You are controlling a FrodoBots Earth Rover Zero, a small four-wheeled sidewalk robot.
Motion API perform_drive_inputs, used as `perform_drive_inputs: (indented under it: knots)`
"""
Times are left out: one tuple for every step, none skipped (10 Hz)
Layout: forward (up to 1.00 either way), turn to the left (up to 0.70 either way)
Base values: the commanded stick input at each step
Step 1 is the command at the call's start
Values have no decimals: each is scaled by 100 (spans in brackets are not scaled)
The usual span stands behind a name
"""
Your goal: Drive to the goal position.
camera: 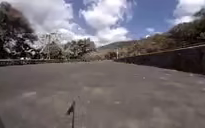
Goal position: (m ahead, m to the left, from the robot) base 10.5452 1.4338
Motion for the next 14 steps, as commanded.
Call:
perform_drive_inputs:
  knots:
    - [70,0]
    - [70,0]
    - [70,0]
    - [70,0]
    - [70,0]
    - [70,0]
    - [70,0]
    - [70,0]
    - [70,0]
    - [70,0]
    - [70,0]
    - [70,0]
    - [70,0]
    - [70,0]
